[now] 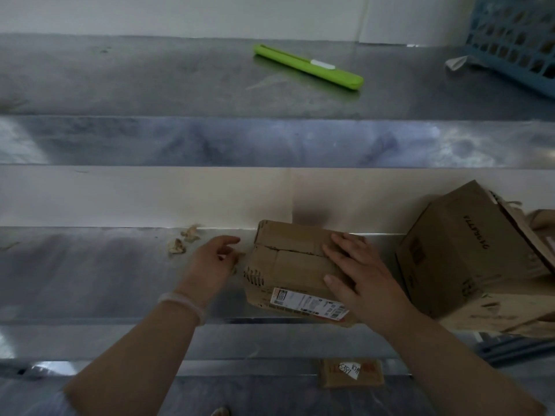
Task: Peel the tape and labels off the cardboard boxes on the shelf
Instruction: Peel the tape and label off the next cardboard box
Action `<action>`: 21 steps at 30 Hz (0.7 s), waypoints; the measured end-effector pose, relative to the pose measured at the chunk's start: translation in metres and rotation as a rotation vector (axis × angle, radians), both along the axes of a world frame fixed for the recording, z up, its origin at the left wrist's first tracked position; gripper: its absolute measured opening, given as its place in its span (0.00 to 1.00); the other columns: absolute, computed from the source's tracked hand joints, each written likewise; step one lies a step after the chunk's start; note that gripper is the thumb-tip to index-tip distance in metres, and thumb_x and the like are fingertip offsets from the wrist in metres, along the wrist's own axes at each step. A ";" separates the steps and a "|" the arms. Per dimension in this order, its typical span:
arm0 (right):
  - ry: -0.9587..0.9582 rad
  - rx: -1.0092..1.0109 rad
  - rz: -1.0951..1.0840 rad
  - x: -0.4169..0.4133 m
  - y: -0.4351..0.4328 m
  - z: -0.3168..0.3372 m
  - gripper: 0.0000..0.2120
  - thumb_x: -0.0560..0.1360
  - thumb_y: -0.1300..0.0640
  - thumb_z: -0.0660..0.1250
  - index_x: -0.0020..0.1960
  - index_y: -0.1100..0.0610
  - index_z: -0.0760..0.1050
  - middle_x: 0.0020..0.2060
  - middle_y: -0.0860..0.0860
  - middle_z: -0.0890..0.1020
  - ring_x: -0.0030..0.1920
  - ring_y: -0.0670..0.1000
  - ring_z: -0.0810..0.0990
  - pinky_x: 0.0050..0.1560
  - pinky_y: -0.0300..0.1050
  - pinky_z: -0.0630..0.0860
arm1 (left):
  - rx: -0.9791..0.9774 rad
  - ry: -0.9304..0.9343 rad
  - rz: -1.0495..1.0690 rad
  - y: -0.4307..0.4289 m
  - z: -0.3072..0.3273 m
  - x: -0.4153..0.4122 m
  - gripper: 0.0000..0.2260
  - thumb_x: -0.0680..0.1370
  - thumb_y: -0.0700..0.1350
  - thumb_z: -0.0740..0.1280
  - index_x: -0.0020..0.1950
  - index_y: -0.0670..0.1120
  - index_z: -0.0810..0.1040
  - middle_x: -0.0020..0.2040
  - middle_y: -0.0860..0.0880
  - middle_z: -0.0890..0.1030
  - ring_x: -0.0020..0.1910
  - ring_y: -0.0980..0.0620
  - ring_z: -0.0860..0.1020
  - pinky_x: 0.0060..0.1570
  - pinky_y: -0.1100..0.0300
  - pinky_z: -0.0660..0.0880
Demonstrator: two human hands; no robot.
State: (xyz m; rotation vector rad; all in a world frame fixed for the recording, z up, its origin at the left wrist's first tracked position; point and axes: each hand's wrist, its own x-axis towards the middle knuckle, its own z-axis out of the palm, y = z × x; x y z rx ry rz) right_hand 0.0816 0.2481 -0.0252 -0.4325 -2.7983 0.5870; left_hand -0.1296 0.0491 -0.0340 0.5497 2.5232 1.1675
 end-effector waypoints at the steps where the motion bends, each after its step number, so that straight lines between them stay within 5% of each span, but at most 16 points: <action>1: -0.013 -0.024 0.028 0.001 0.003 0.001 0.32 0.75 0.35 0.51 0.74 0.48 0.64 0.76 0.43 0.59 0.77 0.42 0.49 0.78 0.51 0.45 | -0.032 0.070 0.029 -0.001 0.000 -0.005 0.07 0.78 0.42 0.66 0.55 0.51 0.80 0.48 0.50 0.81 0.42 0.54 0.78 0.42 0.64 0.74; 3: -0.039 -0.062 0.072 0.003 0.006 0.006 0.33 0.73 0.36 0.52 0.75 0.47 0.62 0.76 0.42 0.56 0.76 0.37 0.44 0.77 0.47 0.42 | -0.026 0.122 0.105 -0.005 0.000 -0.016 0.07 0.78 0.42 0.67 0.53 0.47 0.83 0.51 0.45 0.83 0.48 0.45 0.81 0.53 0.57 0.76; 6: -0.067 -0.104 0.065 0.006 0.006 0.014 0.33 0.72 0.36 0.54 0.75 0.46 0.64 0.76 0.41 0.55 0.75 0.37 0.43 0.76 0.42 0.41 | -0.138 0.227 0.087 -0.011 0.003 -0.032 0.10 0.79 0.41 0.65 0.57 0.41 0.82 0.61 0.41 0.79 0.60 0.41 0.77 0.61 0.58 0.68; 9: -0.043 0.008 0.022 0.009 0.001 0.019 0.33 0.71 0.33 0.54 0.71 0.45 0.70 0.73 0.43 0.64 0.75 0.47 0.55 0.76 0.53 0.55 | -0.334 0.207 -0.033 -0.017 -0.002 -0.045 0.13 0.80 0.43 0.61 0.61 0.43 0.80 0.68 0.43 0.74 0.65 0.42 0.73 0.64 0.58 0.66; 12: -0.008 0.083 -0.140 0.014 -0.007 0.028 0.33 0.69 0.29 0.55 0.68 0.46 0.72 0.68 0.44 0.68 0.70 0.47 0.62 0.72 0.52 0.63 | -0.501 0.198 -0.109 -0.020 0.001 -0.045 0.15 0.81 0.50 0.59 0.66 0.50 0.77 0.73 0.48 0.69 0.70 0.48 0.68 0.68 0.57 0.62; 17: -0.006 -0.205 -0.415 0.026 -0.018 0.033 0.32 0.72 0.38 0.67 0.73 0.47 0.66 0.62 0.46 0.68 0.64 0.47 0.67 0.65 0.42 0.67 | 0.149 -0.026 -0.005 -0.011 0.025 0.000 0.06 0.79 0.45 0.65 0.52 0.50 0.81 0.51 0.48 0.83 0.49 0.49 0.82 0.54 0.49 0.78; 21: 0.105 -0.498 -0.506 0.027 -0.024 0.029 0.23 0.75 0.50 0.69 0.69 0.47 0.71 0.57 0.45 0.75 0.54 0.43 0.75 0.48 0.30 0.68 | 0.373 -0.283 -0.011 -0.006 0.034 0.042 0.08 0.80 0.44 0.63 0.51 0.50 0.82 0.47 0.52 0.85 0.48 0.53 0.82 0.49 0.56 0.80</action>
